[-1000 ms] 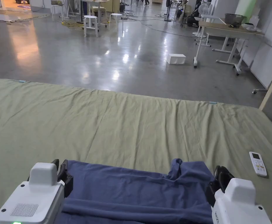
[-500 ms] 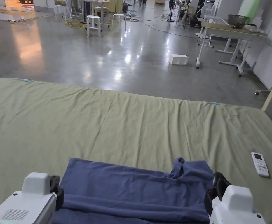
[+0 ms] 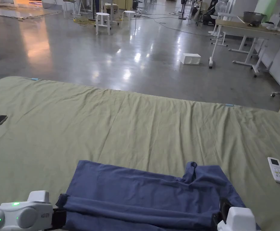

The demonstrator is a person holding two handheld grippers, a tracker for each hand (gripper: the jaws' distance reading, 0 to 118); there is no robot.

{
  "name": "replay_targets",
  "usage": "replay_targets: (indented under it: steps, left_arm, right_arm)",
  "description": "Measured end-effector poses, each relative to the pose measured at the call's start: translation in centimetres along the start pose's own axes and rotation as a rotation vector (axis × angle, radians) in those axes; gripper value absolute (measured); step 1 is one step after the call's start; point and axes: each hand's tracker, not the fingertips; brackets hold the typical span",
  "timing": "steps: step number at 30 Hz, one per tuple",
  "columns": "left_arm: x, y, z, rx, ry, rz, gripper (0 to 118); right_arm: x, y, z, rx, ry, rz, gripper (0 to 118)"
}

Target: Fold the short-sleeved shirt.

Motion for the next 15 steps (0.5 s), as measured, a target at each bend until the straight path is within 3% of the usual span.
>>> replay_targets:
  steps: [3,8,10,11,13,15]
  left_arm:
    - [0.1,0.5,-2.8,-0.105,0.081,-0.057,67]
    - [1.8,0.6,-3.5,-0.083,0.130,-0.119,65]
    - [2.4,0.0,-3.6,-0.078,0.140,-0.182,55]
    - [2.9,0.0,-3.5,-0.075,0.140,-0.218,47]
    - [4.6,-0.9,-2.1,-0.072,0.130,-0.262,20]
    - [5.2,-1.4,-1.7,-0.075,0.108,-0.263,9]
  right_arm:
    - [0.2,-0.7,-0.1,-0.028,-0.003,-0.010,0]
    - [0.6,-1.6,0.2,-0.056,-0.022,0.005,0]
    - [1.0,-2.1,0.1,-0.088,-0.030,-0.007,0]
    - [1.2,-2.4,0.1,-0.100,-0.035,-0.011,0]
    - [2.0,-2.8,0.1,-0.124,-0.047,-0.019,0]
    - [3.2,-3.1,-0.1,-0.166,-0.056,-0.027,1]
